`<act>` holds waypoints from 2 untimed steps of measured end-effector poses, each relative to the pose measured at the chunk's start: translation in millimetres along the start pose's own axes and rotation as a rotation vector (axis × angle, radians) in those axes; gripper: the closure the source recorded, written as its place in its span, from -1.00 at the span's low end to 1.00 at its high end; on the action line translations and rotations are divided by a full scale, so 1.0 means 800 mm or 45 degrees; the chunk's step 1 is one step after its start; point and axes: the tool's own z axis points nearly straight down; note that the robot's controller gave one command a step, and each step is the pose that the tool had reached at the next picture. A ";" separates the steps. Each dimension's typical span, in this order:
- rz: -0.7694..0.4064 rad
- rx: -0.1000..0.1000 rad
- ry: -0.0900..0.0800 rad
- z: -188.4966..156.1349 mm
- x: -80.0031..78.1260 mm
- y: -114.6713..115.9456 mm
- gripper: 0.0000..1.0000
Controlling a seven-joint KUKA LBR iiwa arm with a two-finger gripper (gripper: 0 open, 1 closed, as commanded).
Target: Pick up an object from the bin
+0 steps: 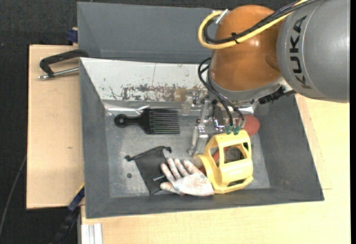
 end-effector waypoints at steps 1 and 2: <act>0.003 -0.002 -0.011 -0.006 -0.002 -0.001 -1.00; -0.071 0.000 -0.017 0.014 0.000 0.015 -1.00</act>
Offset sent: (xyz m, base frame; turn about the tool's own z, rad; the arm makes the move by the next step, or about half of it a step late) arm -0.0108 0.0530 -0.0656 -0.2179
